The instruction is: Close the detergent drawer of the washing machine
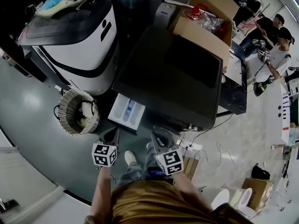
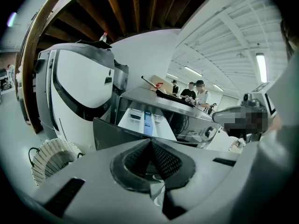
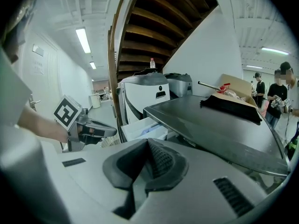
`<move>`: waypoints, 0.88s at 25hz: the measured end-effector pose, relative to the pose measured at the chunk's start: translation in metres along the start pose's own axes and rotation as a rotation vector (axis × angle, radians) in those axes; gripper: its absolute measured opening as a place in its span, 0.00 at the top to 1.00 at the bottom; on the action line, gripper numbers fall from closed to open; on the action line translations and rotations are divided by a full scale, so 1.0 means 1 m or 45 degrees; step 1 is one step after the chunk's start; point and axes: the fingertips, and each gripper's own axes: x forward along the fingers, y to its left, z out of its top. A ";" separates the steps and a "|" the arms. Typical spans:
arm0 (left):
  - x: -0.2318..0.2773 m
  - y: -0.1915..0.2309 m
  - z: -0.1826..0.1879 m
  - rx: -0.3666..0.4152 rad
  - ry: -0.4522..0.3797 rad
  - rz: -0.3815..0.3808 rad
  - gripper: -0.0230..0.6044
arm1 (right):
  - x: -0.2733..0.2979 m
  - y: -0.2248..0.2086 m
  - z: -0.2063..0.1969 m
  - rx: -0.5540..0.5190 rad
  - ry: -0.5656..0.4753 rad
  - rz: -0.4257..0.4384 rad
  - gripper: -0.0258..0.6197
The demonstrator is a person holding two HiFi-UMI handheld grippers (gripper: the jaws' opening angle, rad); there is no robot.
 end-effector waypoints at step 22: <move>0.003 -0.001 0.001 -0.036 0.008 0.014 0.92 | -0.006 -0.014 -0.003 0.032 -0.004 -0.035 0.94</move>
